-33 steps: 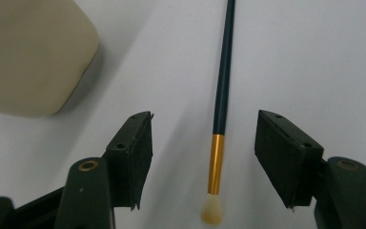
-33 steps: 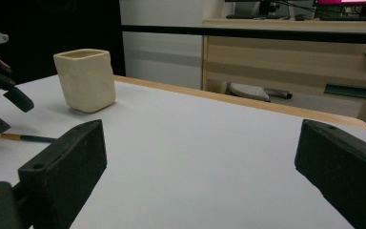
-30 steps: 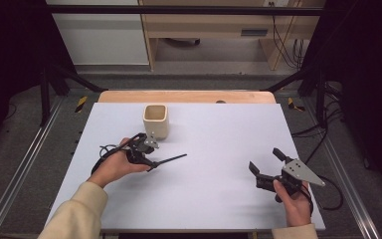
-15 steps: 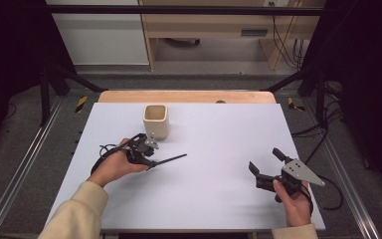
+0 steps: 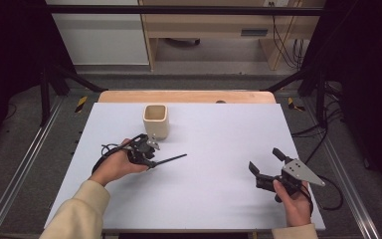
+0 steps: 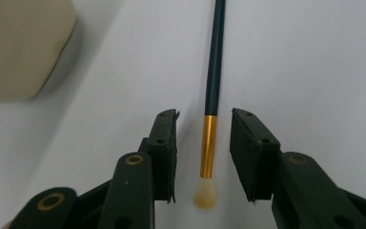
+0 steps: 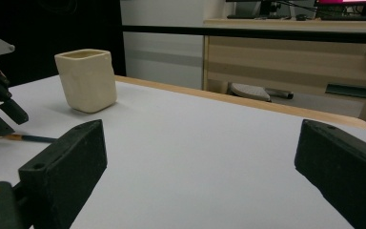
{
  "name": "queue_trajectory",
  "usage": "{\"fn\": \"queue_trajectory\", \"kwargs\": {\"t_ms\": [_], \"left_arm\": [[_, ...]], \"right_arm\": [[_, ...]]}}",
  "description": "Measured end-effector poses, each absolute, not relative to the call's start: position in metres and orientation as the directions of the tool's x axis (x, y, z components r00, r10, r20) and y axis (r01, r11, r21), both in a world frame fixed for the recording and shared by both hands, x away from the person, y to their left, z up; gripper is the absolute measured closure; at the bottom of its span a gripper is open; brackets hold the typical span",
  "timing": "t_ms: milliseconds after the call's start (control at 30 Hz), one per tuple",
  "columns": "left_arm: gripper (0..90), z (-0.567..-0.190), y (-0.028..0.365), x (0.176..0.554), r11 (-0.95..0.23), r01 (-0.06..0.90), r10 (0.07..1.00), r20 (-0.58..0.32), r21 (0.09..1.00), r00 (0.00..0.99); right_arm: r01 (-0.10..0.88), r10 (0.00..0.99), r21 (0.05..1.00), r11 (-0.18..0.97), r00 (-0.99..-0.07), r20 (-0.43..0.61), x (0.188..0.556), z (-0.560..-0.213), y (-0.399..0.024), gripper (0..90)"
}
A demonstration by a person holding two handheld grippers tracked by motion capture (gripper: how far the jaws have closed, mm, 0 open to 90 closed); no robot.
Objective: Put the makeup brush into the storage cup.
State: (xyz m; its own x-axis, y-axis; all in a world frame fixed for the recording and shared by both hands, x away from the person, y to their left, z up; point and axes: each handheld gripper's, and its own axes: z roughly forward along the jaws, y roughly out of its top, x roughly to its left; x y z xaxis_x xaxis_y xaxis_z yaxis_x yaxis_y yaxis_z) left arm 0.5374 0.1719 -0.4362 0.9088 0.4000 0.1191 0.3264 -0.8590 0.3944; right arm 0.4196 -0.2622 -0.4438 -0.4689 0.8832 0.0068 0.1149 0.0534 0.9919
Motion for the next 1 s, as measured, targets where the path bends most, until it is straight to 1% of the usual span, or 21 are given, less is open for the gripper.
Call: {"fn": "queue_trajectory", "kwargs": {"t_ms": [233,600,867,1000], "left_arm": [[65.6,-0.437,0.173,0.536,-0.850,0.325,0.404,0.115,0.415,0.908],[69.1,-0.445,0.163,0.539,-0.864,0.312,0.386,0.123,0.394,0.914],[73.6,-0.445,0.166,0.539,-0.862,0.323,0.395,0.117,0.391,0.911],[74.5,-0.446,0.166,0.539,-0.859,0.327,0.397,0.110,0.394,0.911]], "right_arm": [[0.115,0.884,0.992,0.052,-0.468,0.008,0.419,-0.443,-0.262,4.0],[0.115,0.884,0.992,0.048,-0.467,0.011,0.419,-0.443,-0.263,4.0],[0.120,0.884,0.992,0.047,-0.466,0.014,0.419,-0.443,-0.263,4.0],[0.115,0.884,0.992,0.048,-0.467,0.011,0.419,-0.443,-0.263,4.0]]}}
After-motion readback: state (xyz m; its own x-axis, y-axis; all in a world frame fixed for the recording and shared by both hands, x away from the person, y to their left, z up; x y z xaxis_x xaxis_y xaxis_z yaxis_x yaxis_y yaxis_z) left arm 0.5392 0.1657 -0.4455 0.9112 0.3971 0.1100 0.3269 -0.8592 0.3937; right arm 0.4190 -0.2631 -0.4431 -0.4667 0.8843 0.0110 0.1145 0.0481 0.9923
